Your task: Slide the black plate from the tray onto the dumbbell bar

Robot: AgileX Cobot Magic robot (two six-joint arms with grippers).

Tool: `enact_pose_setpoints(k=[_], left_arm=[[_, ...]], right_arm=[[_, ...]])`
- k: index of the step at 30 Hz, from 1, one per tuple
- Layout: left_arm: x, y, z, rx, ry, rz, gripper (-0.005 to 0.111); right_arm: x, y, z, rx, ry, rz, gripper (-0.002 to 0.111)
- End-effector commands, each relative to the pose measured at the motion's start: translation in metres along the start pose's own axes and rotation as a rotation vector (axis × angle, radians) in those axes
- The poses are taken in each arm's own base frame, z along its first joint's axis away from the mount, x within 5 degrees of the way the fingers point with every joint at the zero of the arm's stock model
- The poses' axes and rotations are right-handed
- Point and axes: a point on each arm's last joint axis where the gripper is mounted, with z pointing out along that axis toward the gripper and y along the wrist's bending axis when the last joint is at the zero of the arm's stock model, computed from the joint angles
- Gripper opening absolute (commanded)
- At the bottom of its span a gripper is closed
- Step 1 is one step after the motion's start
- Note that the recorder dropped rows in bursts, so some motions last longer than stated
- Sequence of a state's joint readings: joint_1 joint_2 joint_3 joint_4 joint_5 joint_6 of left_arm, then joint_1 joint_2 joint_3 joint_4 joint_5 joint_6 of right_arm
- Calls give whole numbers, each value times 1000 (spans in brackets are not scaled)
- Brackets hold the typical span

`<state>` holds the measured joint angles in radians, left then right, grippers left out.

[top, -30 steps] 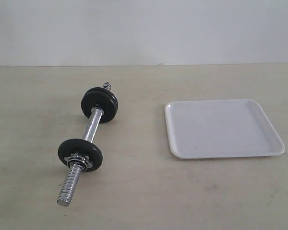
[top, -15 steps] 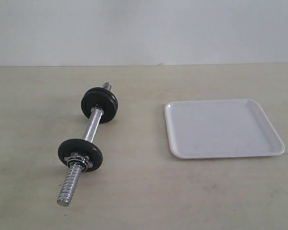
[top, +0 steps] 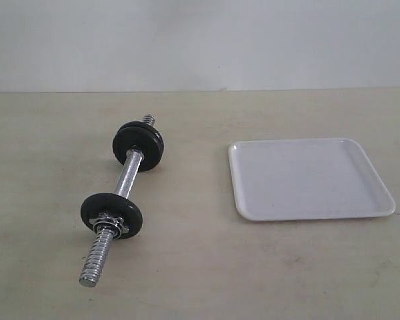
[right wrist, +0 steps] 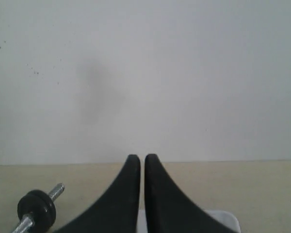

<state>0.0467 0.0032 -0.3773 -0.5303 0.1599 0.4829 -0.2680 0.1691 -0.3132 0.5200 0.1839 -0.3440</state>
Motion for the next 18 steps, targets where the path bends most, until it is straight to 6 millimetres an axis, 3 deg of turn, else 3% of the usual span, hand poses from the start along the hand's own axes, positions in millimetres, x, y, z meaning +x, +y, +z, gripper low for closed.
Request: enact_pose_setpoints(k=[1,13,18], left_arm=[[4,1,7,-7,39,9,4],[7,5,21,-33,67,29,4],[7,5,21,-33,67,18,4]], right_arm=[[-1,-1,1,12,-15,-21,0],[54,-12,6,44,143,3,0],[60,-16,7,70,116,5,0]])
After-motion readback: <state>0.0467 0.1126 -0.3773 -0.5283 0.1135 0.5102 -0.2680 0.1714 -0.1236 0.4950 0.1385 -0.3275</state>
